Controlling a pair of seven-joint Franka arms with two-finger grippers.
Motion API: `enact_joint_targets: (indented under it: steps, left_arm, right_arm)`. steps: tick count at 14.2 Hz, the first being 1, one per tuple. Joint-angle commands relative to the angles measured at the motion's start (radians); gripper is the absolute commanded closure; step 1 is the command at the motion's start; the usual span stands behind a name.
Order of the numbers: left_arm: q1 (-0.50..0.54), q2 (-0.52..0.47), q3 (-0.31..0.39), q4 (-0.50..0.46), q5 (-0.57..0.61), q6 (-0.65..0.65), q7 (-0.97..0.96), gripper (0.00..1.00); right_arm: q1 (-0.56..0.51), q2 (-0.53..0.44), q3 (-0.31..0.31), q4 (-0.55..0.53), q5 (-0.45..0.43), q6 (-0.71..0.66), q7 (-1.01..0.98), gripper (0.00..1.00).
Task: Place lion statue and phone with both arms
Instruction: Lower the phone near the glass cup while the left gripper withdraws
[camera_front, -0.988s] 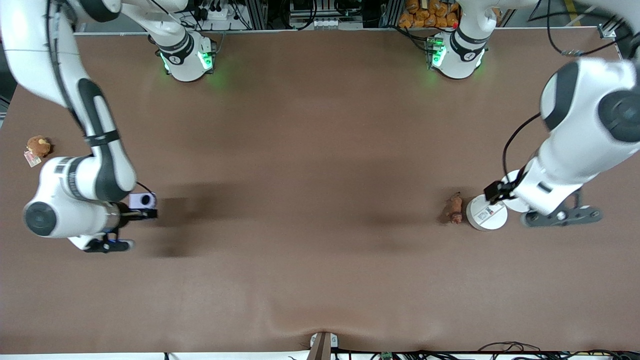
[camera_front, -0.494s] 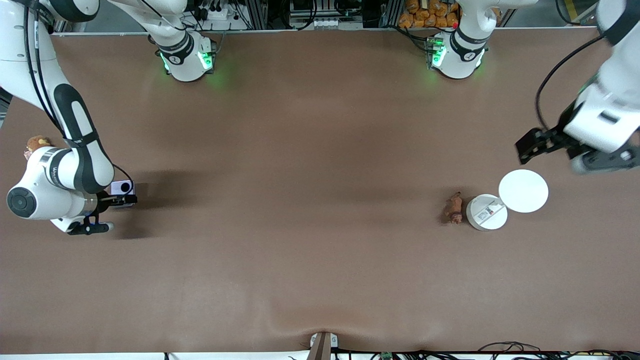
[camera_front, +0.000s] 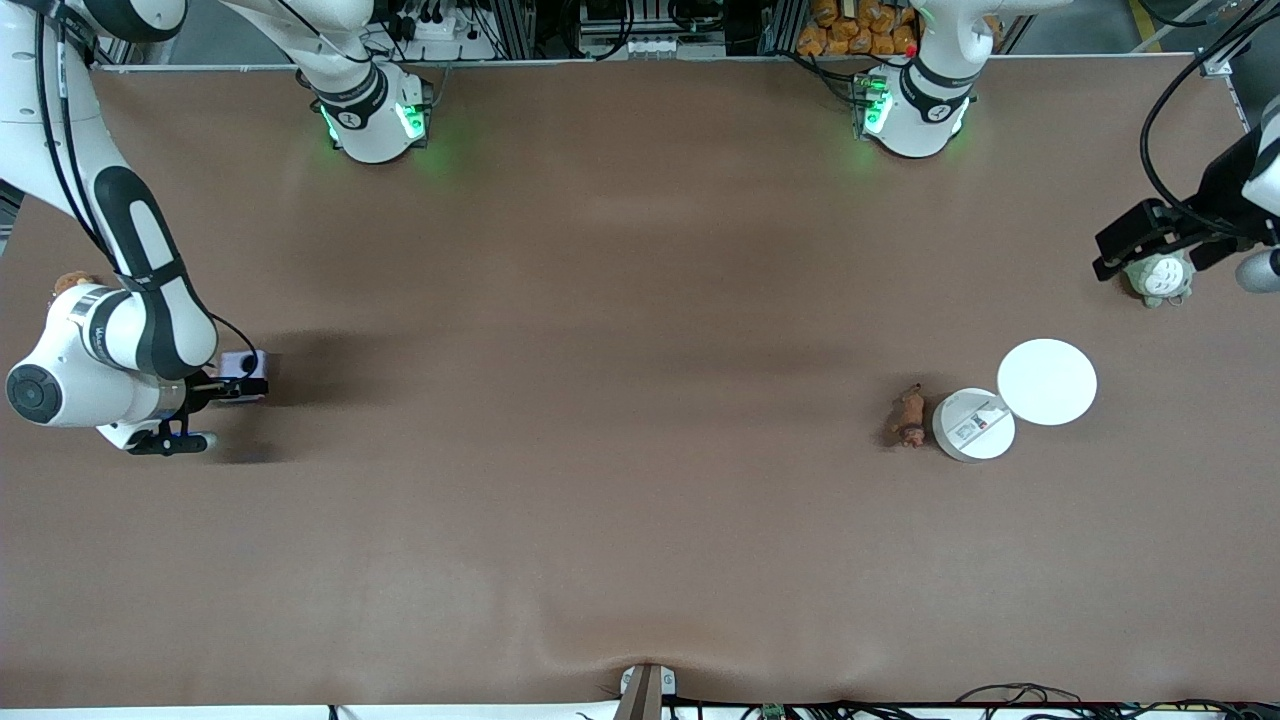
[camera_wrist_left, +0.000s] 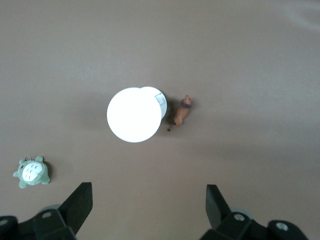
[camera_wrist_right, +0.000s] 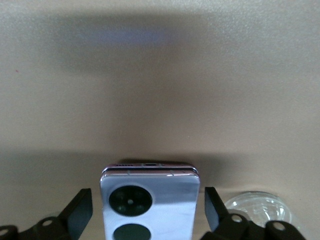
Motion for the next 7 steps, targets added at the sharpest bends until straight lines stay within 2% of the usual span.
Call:
enact_joint_targets:
  steps: [1, 4, 7]
  left_arm:
    - [-0.009, -0.087, 0.034, -0.110, -0.018, -0.002, 0.023, 0.00]
    - [-0.024, -0.148, 0.082, -0.193, -0.067, 0.004, 0.047, 0.00]
    - [-0.053, -0.165, 0.102, -0.210, -0.075, 0.003, 0.044, 0.00]
  right_arm:
    - [-0.023, -0.038, 0.024, -0.033, -0.023, 0.005, 0.001, 0.00]
    - [-0.023, -0.038, 0.024, -0.026, -0.024, 0.002, -0.001, 0.00]
    - [-0.018, -0.038, 0.024, -0.015, -0.024, 0.001, -0.001, 0.00]
